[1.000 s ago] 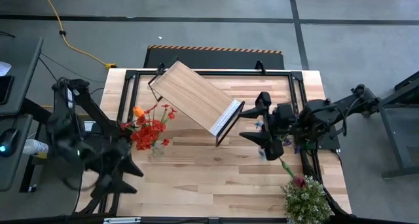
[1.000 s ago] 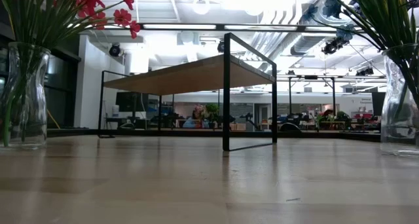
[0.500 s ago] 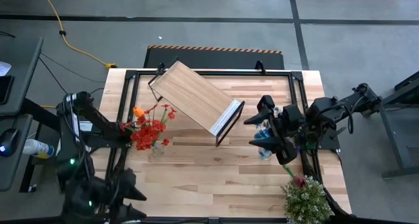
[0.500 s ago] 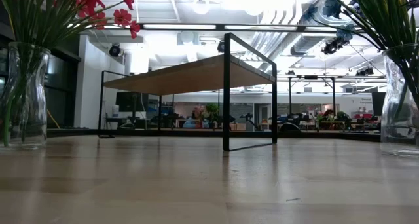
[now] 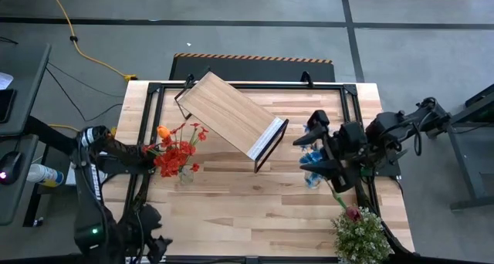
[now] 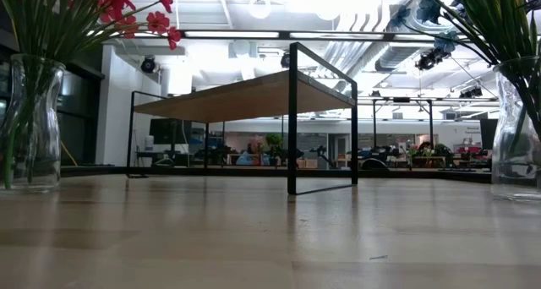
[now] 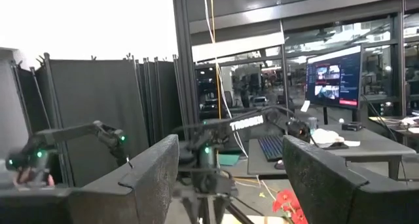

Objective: Pick and place flowers into a vace then onto a shelf
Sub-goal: Put the left transparent vase on the shelf

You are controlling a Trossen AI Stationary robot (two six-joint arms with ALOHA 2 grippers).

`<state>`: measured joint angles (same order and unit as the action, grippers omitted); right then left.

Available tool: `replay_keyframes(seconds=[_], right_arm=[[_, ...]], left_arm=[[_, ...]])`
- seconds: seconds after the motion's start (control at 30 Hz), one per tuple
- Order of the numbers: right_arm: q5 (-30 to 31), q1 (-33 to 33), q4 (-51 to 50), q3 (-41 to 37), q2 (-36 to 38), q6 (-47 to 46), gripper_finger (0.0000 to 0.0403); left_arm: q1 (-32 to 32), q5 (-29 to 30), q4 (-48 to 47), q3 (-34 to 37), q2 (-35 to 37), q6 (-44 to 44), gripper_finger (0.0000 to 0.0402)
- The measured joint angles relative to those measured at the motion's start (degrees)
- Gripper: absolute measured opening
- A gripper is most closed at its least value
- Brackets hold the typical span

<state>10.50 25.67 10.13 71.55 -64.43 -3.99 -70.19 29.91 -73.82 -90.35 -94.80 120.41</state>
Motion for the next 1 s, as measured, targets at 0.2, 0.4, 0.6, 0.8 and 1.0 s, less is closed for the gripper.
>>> replay_keyframes(seconds=[0.2,0.4,0.6,0.8,1.0], right_arm=[[-0.9,0.0,0.0,0.0,1.6,0.0,0.0261],[-1.4,0.0,0.0,0.0,1.9,0.2,0.0261],[-1.5,0.0,0.0,0.0,1.9,0.2,0.0261],[-1.6,0.0,0.0,0.0,2.3,0.1,0.0261],[-1.7,0.0,0.0,0.0,3.0,0.0,0.0261]], left_arm=[[0.0,0.5,-10.5,0.0,-2.3,3.9,0.0358],[0.1,1.1,-16.3,0.0,-5.2,9.0,0.0358],[0.1,0.9,-15.8,3.9,-7.5,13.0,0.0358],[2.1,0.8,-14.1,7.9,-9.0,12.5,0.0358],[4.7,0.5,-14.4,12.0,-9.0,12.5,0.0358]])
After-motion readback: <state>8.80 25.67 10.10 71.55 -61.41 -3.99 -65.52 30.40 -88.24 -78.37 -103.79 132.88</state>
